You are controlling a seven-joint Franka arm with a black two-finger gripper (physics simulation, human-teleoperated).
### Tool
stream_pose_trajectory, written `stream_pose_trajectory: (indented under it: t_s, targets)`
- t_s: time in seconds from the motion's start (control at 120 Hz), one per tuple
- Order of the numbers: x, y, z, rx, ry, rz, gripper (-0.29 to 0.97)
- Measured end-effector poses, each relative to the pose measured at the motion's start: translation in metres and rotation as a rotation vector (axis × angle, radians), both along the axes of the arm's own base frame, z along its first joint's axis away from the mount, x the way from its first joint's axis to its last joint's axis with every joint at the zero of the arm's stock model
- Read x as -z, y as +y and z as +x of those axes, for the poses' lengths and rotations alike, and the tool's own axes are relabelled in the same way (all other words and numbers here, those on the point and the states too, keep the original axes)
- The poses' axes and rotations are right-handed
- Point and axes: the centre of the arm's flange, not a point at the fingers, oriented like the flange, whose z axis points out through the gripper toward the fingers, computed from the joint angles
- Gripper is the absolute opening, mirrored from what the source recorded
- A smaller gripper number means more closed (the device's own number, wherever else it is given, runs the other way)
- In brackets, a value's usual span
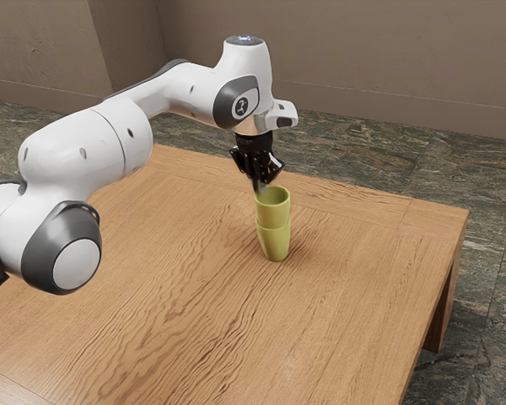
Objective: Place the left cup onto the right cup
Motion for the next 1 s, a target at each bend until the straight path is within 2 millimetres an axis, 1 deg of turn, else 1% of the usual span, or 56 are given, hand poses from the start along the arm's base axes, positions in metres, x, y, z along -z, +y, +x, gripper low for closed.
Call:
stream_pose_trajectory:
  t_s: [0.233,0.367,0.767,0.833,1.0]
  targets:
    - [-0.001,-0.001,0.0,0.002,-0.002,-0.002,0.13]
    - [-0.006,-0.002,-0.001,0.004,-0.007,-0.003,0.19]
    - [-0.045,-0.004,-0.014,0.009,-0.032,-0.012,0.26]
    - [-0.053,-0.004,-0.018,0.009,-0.035,-0.018,0.31]
    - [-0.069,-0.006,-0.03,0.008,-0.033,-0.039,0.48]
